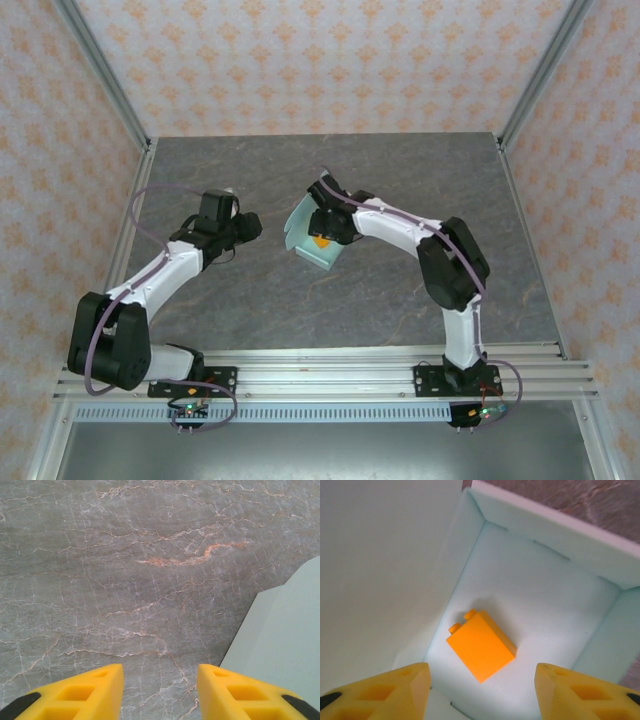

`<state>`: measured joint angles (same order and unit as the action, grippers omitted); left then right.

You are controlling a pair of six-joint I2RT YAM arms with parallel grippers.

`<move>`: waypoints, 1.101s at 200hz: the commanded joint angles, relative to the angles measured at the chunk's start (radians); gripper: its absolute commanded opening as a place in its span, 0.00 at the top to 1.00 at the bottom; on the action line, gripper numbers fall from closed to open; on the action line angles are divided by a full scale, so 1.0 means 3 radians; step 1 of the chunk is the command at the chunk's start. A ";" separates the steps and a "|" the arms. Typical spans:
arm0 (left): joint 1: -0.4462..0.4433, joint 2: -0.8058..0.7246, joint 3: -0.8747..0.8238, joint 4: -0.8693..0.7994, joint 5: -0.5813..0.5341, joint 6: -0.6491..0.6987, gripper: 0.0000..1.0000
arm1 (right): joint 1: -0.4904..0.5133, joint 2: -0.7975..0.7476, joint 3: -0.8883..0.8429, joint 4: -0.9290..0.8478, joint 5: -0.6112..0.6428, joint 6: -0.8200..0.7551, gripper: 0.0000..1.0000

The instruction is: Fold the paper box

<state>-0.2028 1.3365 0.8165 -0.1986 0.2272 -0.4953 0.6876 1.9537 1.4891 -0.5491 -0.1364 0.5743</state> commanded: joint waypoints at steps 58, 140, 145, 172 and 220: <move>0.0011 -0.0178 -0.0111 -0.0091 0.0030 0.0083 0.54 | -0.0903 -0.0084 -0.0129 0.0433 -0.1122 -0.1152 0.40; 0.0010 -0.0233 -0.0015 -0.0246 -0.0012 0.0150 0.54 | -0.1138 0.0510 0.0784 -0.0606 -0.1882 -0.2822 0.55; 0.0007 -0.0242 -0.0014 -0.0249 -0.0014 0.0148 0.54 | -0.1154 0.0537 0.0819 -0.0647 -0.1926 -0.2867 0.57; 0.0010 -0.0286 -0.0014 -0.0276 -0.0039 0.0169 0.54 | -0.1203 0.0722 0.1057 -0.0872 -0.2114 -0.3102 0.57; 0.0008 -0.0324 -0.0021 -0.0303 -0.0058 0.0178 0.54 | -0.1209 0.1029 0.1361 -0.1168 -0.2286 -0.3365 0.60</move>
<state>-0.2028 1.2644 0.7883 -0.2592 0.2298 -0.4686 0.3264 2.2223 1.8454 -0.8032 -0.7635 -0.3508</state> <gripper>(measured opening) 0.459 0.430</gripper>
